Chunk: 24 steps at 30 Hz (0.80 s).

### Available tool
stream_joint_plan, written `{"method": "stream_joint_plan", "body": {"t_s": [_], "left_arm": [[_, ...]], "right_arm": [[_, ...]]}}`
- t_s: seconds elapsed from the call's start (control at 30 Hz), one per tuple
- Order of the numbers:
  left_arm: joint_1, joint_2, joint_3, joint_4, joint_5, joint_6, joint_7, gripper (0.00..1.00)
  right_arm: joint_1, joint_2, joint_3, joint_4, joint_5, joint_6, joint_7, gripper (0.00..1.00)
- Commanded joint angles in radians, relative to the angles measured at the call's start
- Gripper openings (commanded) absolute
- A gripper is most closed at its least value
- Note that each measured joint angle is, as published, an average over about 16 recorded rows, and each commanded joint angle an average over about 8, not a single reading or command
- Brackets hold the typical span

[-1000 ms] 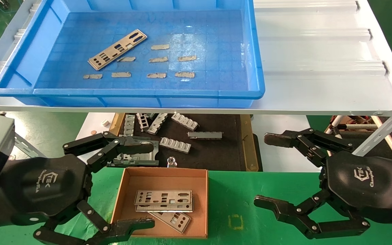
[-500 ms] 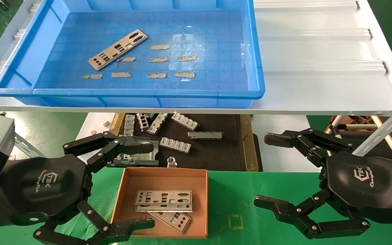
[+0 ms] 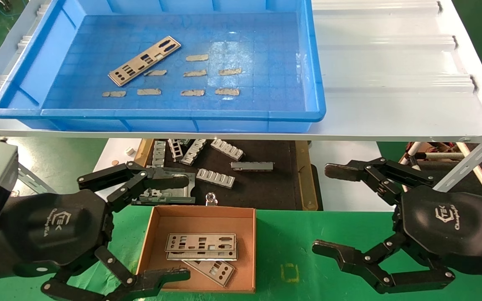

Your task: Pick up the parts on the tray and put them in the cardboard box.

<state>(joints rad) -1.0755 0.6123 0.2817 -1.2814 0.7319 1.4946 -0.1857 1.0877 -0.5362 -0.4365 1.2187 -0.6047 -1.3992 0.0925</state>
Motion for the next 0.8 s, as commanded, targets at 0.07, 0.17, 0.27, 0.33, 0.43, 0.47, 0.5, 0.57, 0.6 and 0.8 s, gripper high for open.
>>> {"method": "stream_joint_plan", "body": {"t_s": [0.07, 0.17, 0.27, 0.33, 0.43, 0.47, 0.5, 0.57, 0.6, 0.8], "left_arm": [[0.0, 0.0, 0.0, 0.0, 0.0, 0.0, 0.0, 1.0], [0.0, 0.0, 0.0, 0.0, 0.0, 0.0, 0.0, 1.0], [0.0, 0.0, 0.0, 0.0, 0.0, 0.0, 0.0, 1.0], [0.0, 0.0, 0.0, 0.0, 0.0, 0.0, 0.0, 1.0], [0.0, 0.0, 0.0, 0.0, 0.0, 0.0, 0.0, 1.0], [0.0, 0.0, 0.0, 0.0, 0.0, 0.0, 0.0, 1.0], [0.0, 0.0, 0.0, 0.0, 0.0, 0.0, 0.0, 1.0], [0.0, 0.0, 0.0, 0.0, 0.0, 0.0, 0.0, 1.0], [0.0, 0.0, 0.0, 0.0, 0.0, 0.0, 0.0, 1.0], [0.0, 0.0, 0.0, 0.0, 0.0, 0.0, 0.0, 1.0]], "right_arm": [[0.0, 0.0, 0.0, 0.0, 0.0, 0.0, 0.0, 1.0], [0.0, 0.0, 0.0, 0.0, 0.0, 0.0, 0.0, 1.0], [0.0, 0.0, 0.0, 0.0, 0.0, 0.0, 0.0, 1.0], [0.0, 0.0, 0.0, 0.0, 0.0, 0.0, 0.0, 1.0], [0.0, 0.0, 0.0, 0.0, 0.0, 0.0, 0.0, 1.0], [0.0, 0.0, 0.0, 0.0, 0.0, 0.0, 0.0, 1.0], [0.0, 0.0, 0.0, 0.0, 0.0, 0.0, 0.0, 1.0], [0.0, 0.0, 0.0, 0.0, 0.0, 0.0, 0.0, 1.0], [0.0, 0.0, 0.0, 0.0, 0.0, 0.0, 0.0, 1.0], [0.0, 0.0, 0.0, 0.0, 0.0, 0.0, 0.0, 1.0]]}}
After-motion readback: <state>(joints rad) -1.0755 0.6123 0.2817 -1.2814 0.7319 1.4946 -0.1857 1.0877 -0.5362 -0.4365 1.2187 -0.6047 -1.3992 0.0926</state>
